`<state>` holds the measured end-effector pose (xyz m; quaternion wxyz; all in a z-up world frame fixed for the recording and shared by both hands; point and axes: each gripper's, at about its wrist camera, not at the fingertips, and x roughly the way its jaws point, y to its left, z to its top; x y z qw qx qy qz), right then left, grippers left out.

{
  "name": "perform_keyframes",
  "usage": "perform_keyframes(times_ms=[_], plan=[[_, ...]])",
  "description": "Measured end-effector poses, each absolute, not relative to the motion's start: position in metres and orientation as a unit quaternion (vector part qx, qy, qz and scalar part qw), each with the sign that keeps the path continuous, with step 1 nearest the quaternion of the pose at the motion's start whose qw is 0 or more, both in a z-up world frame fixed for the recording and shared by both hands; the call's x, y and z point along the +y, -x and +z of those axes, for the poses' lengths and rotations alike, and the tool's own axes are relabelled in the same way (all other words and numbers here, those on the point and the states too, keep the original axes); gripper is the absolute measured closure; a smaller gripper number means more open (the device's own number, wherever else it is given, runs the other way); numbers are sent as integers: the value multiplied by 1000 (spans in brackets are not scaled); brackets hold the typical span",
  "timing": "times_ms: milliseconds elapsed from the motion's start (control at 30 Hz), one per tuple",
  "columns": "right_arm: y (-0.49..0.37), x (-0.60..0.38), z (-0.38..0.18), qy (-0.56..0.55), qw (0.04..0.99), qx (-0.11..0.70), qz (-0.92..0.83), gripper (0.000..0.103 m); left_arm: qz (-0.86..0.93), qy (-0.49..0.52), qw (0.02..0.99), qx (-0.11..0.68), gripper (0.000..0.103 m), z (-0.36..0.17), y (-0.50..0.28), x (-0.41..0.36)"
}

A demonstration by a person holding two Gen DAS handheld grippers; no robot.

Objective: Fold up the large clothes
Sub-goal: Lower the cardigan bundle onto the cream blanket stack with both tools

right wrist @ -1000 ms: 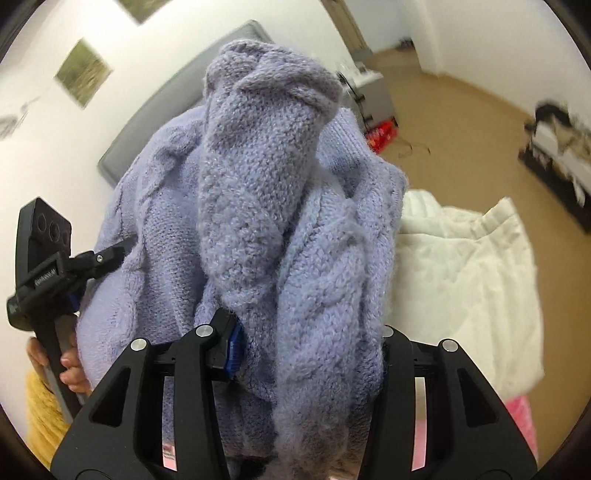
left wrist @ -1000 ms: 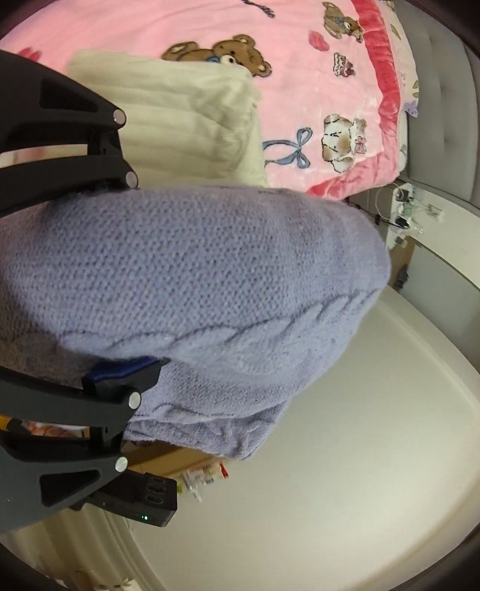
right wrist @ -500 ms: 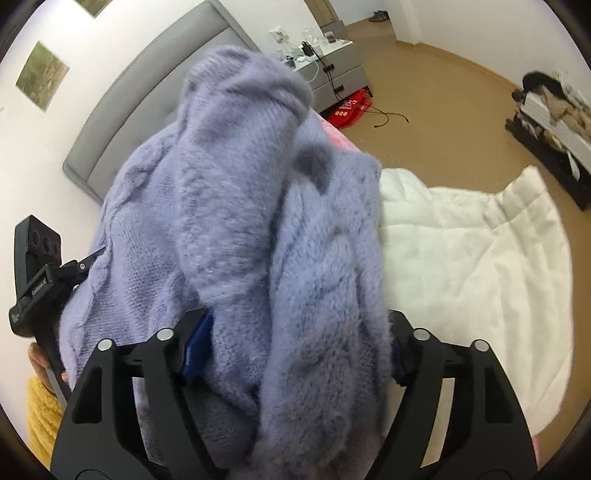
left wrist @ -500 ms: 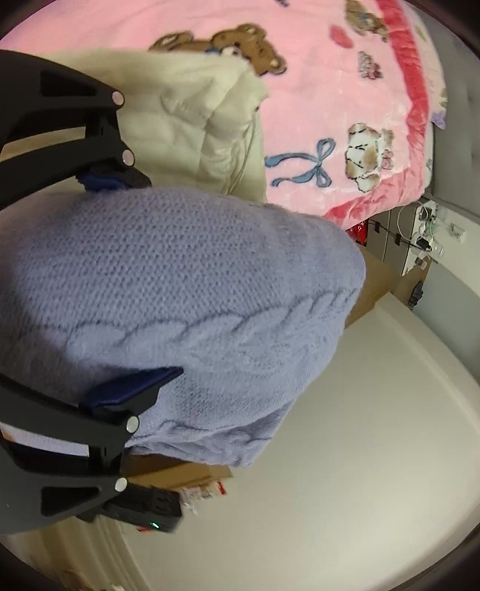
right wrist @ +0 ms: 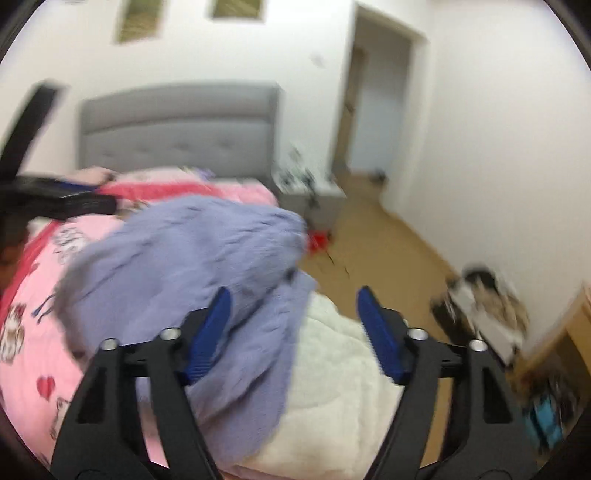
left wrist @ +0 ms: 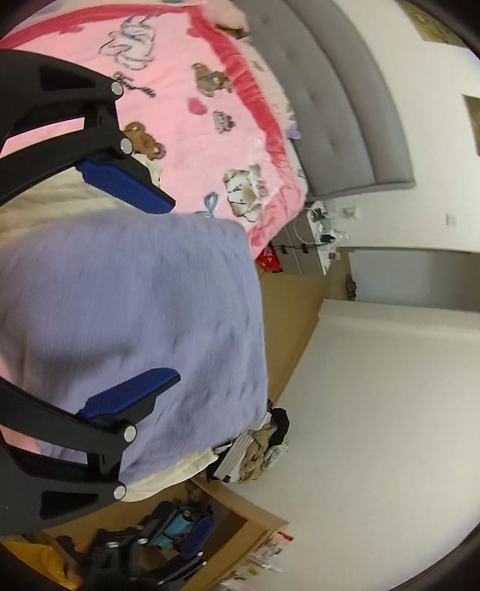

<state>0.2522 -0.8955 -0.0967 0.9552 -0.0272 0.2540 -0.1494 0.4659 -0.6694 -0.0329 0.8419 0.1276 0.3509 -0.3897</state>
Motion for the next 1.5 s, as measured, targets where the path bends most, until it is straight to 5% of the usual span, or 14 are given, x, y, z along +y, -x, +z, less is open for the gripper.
perform_keyframes(times_ms=[67, 200, 700, 900, 1167, 1500], plan=[[-243, -878, -107, 55, 966, 232, -99, 55, -393, -139, 834, 362, 19, -41, -458, -674], [-267, -851, -150, 147, 928, 322, -118, 73, -388, -157, 816, 399, 19, -71, -455, -682], [-294, -920, -251, 34, 875, 452, -169, 74, -360, -249, 820, 367, 5, -140, -385, -709], [-275, -941, -220, -40, 902, 400, -157, 51, -372, -205, 840, 338, 5, -115, -380, -683], [-248, -924, -174, -65, 960, 236, -135, 51, -388, -171, 852, 308, 6, -103, -361, -655], [-293, -895, -212, -9, 923, 357, -143, 68, -379, -221, 837, 327, 5, -123, -361, -679]])
